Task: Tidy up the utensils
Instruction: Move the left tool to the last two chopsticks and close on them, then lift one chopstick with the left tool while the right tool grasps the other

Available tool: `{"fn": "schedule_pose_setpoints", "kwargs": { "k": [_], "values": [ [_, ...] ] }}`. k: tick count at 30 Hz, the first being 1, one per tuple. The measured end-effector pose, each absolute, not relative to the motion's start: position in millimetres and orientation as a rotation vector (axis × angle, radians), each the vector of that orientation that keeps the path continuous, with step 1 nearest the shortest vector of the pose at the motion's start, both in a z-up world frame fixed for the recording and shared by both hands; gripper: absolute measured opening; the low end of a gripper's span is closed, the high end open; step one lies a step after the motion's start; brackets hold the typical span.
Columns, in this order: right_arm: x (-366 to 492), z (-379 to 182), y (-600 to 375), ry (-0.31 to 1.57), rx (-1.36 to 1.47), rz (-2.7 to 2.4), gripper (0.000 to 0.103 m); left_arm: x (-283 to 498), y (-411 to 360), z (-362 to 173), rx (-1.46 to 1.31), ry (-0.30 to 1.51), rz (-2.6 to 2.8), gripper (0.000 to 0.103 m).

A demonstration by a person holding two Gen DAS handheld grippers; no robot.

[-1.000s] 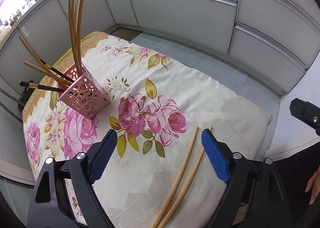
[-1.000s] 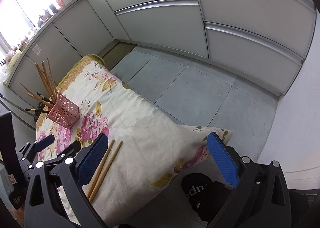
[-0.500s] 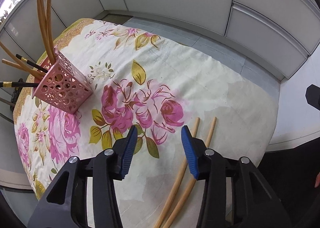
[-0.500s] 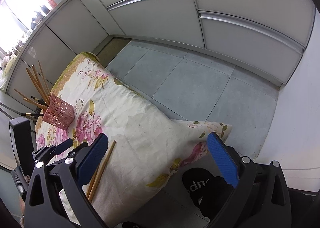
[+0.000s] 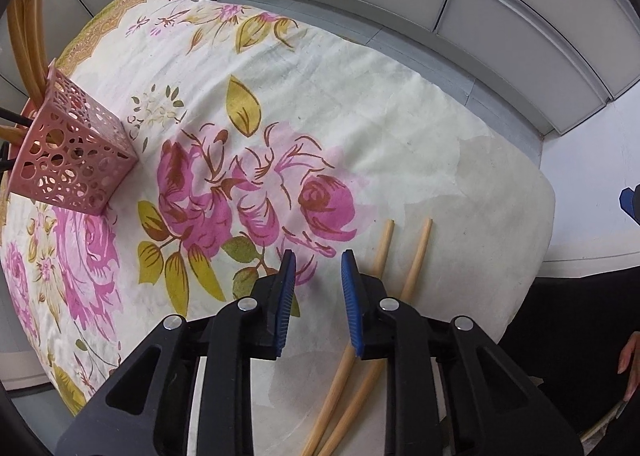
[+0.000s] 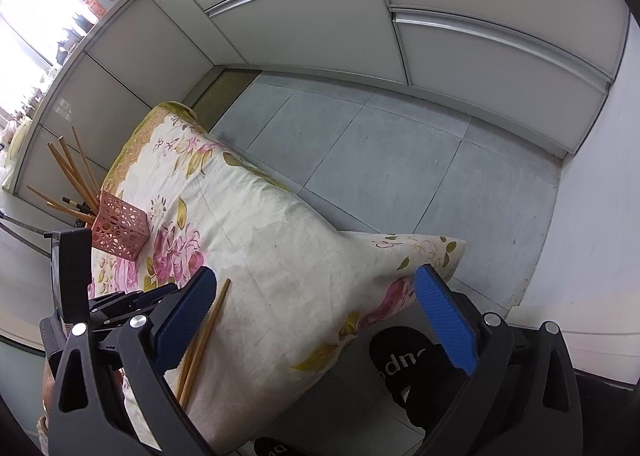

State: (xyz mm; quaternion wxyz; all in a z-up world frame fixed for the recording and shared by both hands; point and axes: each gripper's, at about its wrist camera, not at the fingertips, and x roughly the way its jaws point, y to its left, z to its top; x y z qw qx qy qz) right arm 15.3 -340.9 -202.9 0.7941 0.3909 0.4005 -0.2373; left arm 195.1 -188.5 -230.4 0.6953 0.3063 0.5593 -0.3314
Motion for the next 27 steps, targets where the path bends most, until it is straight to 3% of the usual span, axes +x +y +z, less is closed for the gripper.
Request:
{"fn": "schedule_pose_setpoints", "kwargs": {
  "k": [18, 22, 27],
  "values": [
    [8.4, -205.3, -352.8, 0.854, 0.885, -0.516, 0.097, 192.0, -234.3, -242.8, 0.850, 1.298, -0.728, 0.019],
    [7.1, -206.2, -355.5, 0.857, 0.899, -0.515, 0.097, 188.1, -250.1, -248.8, 0.908, 1.312, -0.731, 0.012],
    [5.4, -206.1, -356.7, 0.856, 0.902, -0.520, 0.097, 201.5, -257.4, -251.9, 0.873, 1.387, -0.714, 0.017]
  ]
}}
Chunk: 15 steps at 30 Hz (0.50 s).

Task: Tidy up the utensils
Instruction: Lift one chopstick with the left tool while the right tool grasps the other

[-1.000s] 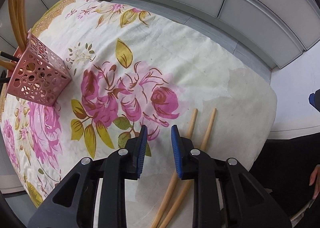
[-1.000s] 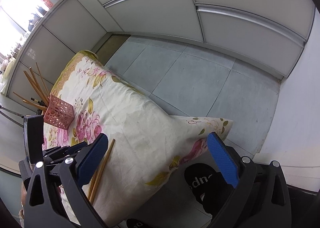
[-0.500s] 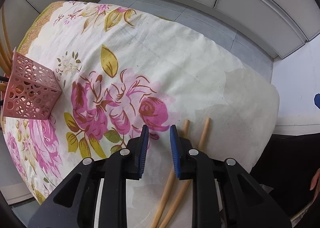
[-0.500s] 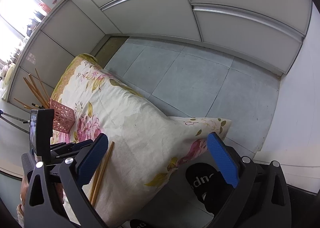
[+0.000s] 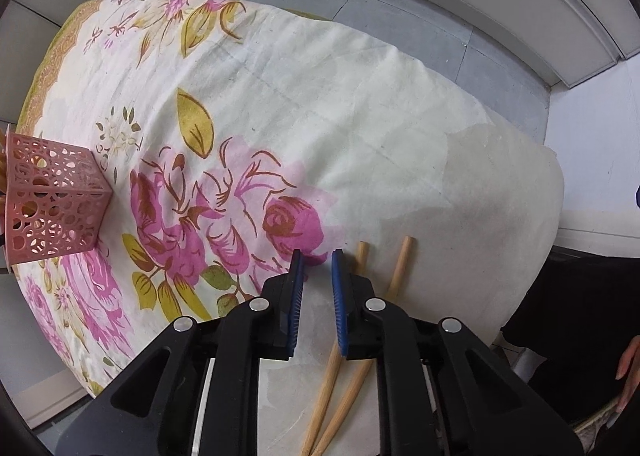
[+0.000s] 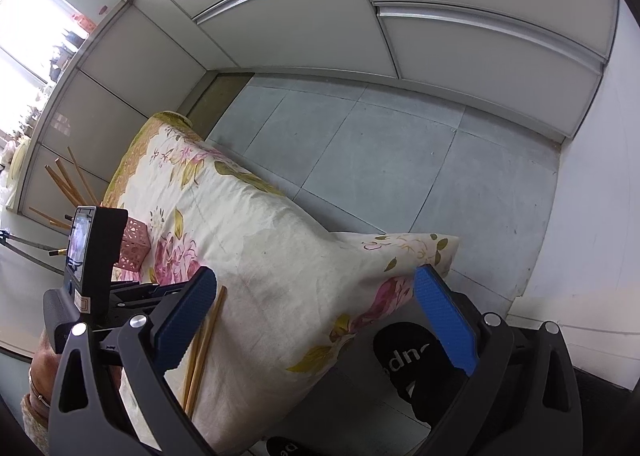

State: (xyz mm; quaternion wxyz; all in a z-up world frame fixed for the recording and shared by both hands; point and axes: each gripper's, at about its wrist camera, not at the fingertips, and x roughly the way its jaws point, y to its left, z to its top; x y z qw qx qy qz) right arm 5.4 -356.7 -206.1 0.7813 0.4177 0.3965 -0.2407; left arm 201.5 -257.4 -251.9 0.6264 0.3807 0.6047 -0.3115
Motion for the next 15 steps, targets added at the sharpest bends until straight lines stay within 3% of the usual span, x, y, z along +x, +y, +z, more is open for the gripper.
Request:
{"fn": "schedule_pose_setpoints", "kwargs": {
  "k": [4, 7, 11, 12, 15],
  "values": [
    [4.6, -205.7, -357.4, 0.847, 0.903, -0.524, 0.097, 207.4, -257.1, -243.5, 0.820, 1.380, -0.725, 0.022],
    [5.4, -207.7, -357.7, 0.858, 0.910, -0.520, 0.097, 202.0, -259.3, -241.3, 0.812, 1.375, -0.752, 0.033],
    [5.9, -208.4, -358.2, 0.862, 0.910, -0.521, 0.097, 190.0, -264.8, -254.4, 0.859, 1.380, -0.760, 0.035],
    [5.9, -208.3, -358.2, 0.862, 0.910, -0.522, 0.097, 188.5, -265.9, -253.5, 0.864, 1.364, -0.769, 0.034],
    [7.5, -208.8, -357.1, 0.872, 0.907, -0.518, 0.097, 184.4, -267.9, -255.1, 0.843, 1.390, -0.807, 0.006]
  ]
}}
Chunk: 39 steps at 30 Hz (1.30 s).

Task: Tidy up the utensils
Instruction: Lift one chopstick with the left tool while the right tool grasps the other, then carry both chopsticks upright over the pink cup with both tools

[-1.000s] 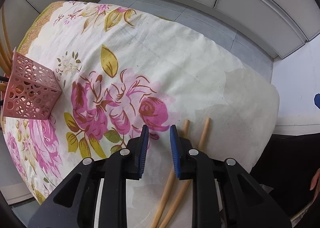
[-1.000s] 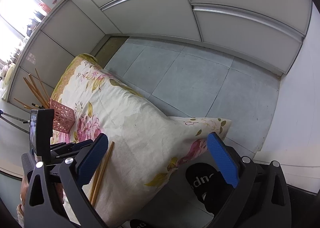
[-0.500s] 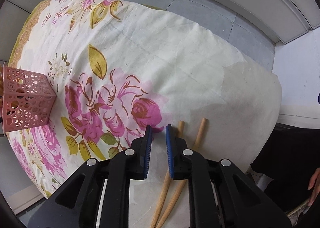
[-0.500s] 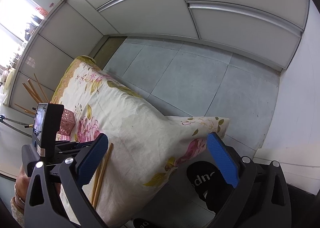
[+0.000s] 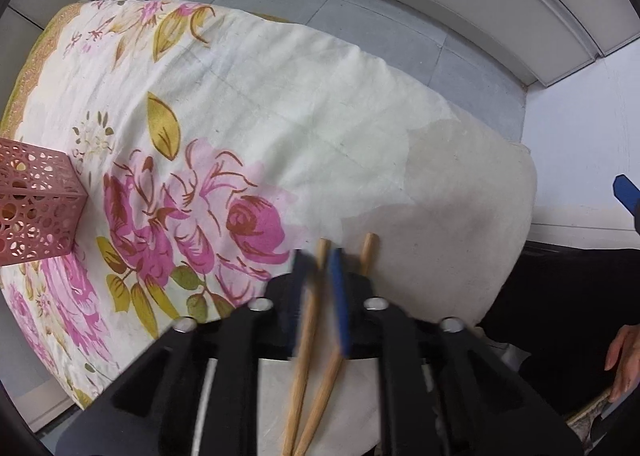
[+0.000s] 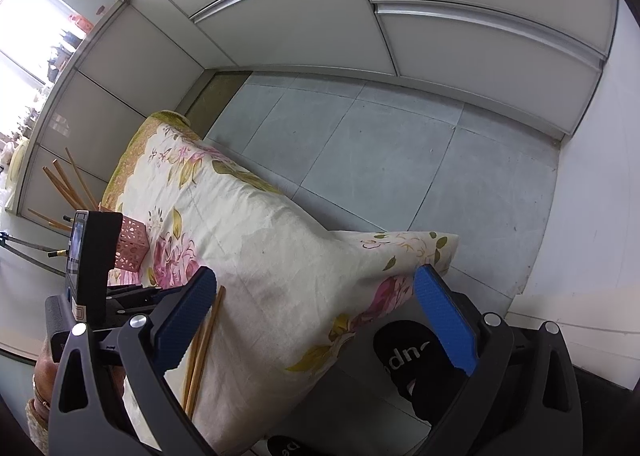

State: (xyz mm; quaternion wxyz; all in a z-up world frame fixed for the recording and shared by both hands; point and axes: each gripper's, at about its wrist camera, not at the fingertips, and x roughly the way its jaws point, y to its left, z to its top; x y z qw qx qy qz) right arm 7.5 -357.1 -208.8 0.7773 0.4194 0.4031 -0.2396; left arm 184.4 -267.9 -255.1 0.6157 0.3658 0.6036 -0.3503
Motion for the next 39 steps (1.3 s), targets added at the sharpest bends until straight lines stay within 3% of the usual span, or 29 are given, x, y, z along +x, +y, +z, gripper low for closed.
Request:
{"fn": "schedule_pose_setpoints", "kwargs": {
  "k": [6, 11, 14, 15, 17, 28, 29, 31, 33, 39],
  "values": [
    [26.8, -208.4, -341.2, 0.936, 0.873, -0.472, 0.097, 193.1, -229.1, -252.8, 0.755, 1.341, -0.751, 0.004],
    [82.6, -229.2, -304.9, 1.158, 0.884, -0.319, 0.095, 212.1, -151.0, -227.2, 0.564, 1.286, -0.649, 0.004],
    [118.1, -250.7, -285.5, 1.284, 0.897, -0.306, 0.078, 219.2, -100.7, -205.4, 0.439, 1.237, -0.600, 0.004],
    [127.6, -258.6, -281.5, 1.328, 0.899, -0.321, 0.067, 220.3, -85.2, -197.6, 0.402, 1.215, -0.586, 0.004],
    [142.5, -252.1, -274.6, 1.318, 0.833, -0.383, 0.058, 222.0, -61.1, -182.7, 0.335, 1.179, -0.577, 0.004],
    [175.0, -254.9, -244.7, 1.403, 0.680, -0.555, 0.053, 226.3, -13.9, -134.2, 0.247, 1.075, -0.603, 0.004],
    [177.9, -253.1, -237.7, 1.399, 0.626, -0.576, 0.049, 226.2, -11.8, -134.0, 0.244, 1.073, -0.598, 0.004],
    [182.4, -249.9, -224.7, 1.380, 0.548, -0.578, 0.024, 225.6, -7.3, -131.7, 0.231, 1.067, -0.598, 0.004],
    [184.1, -247.6, -217.0, 1.363, 0.521, -0.562, 0.011, 224.8, -4.0, -127.7, 0.226, 1.055, -0.590, 0.004],
    [190.1, -237.5, -216.7, 1.299, 0.625, -0.444, 0.006, 225.4, 2.2, -123.3, 0.198, 1.042, -0.579, 0.004]
  ]
}}
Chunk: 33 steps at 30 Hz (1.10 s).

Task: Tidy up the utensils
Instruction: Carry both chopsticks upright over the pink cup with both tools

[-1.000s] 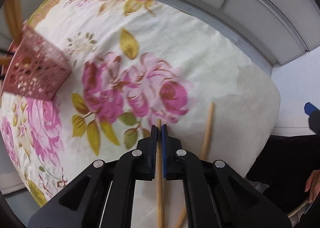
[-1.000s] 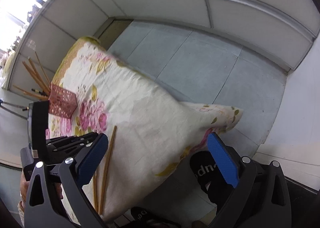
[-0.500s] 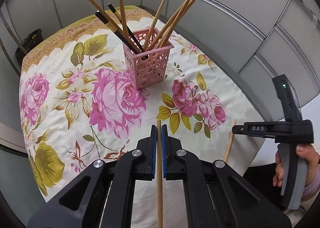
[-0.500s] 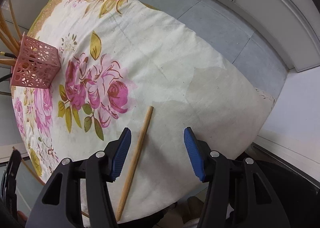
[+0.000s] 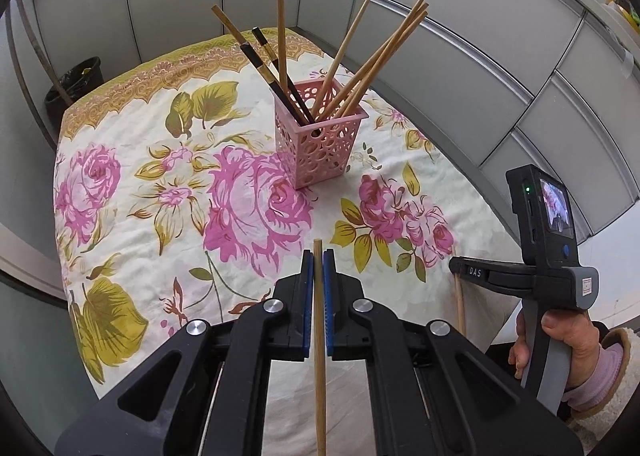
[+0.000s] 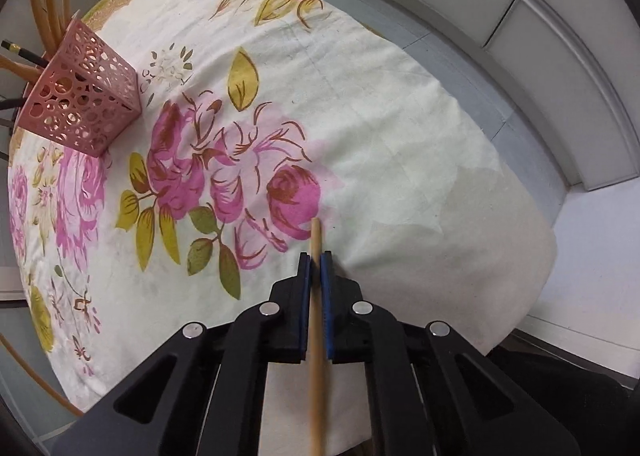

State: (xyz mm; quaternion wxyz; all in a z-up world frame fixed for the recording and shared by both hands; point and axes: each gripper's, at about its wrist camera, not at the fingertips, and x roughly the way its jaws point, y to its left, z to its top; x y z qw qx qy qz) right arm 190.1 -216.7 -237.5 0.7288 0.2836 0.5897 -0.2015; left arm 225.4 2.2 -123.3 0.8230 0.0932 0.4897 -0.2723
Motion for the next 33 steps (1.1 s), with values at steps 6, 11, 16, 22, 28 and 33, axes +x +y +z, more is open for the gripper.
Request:
{"fn": "schedule_pose_setpoints", "kwargs": {
  "k": [6, 11, 16, 22, 28, 33],
  "values": [
    [182.3, -197.8, -222.8, 1.138, 0.628, -0.401, 0.005, 226.5, 8.1, -113.2, 0.148, 1.005, -0.574, 0.004],
    [164.5, -156.8, -223.6, 0.953, 0.602, -0.346, 0.005, 221.3, 11.3, -95.2, 0.099, 0.934, -0.577, 0.004],
    [142.6, -128.7, -233.5, 0.823, 0.610, -0.297, 0.006, 214.4, 13.3, -76.1, 0.052, 0.866, -0.577, 0.004],
    [120.0, -108.6, -243.4, 0.722, 0.594, -0.265, 0.006, 207.7, 9.1, -44.7, 0.004, 0.755, -0.575, 0.004],
    [109.3, -91.3, -256.7, 0.667, 0.596, -0.233, 0.006, 211.0, -13.3, 6.7, -0.002, 0.623, -0.558, 0.004],
    [106.4, -77.4, -268.0, 0.634, 0.601, -0.207, 0.006, 228.0, -35.7, 53.0, 0.025, 0.538, -0.521, 0.004]
  ]
}}
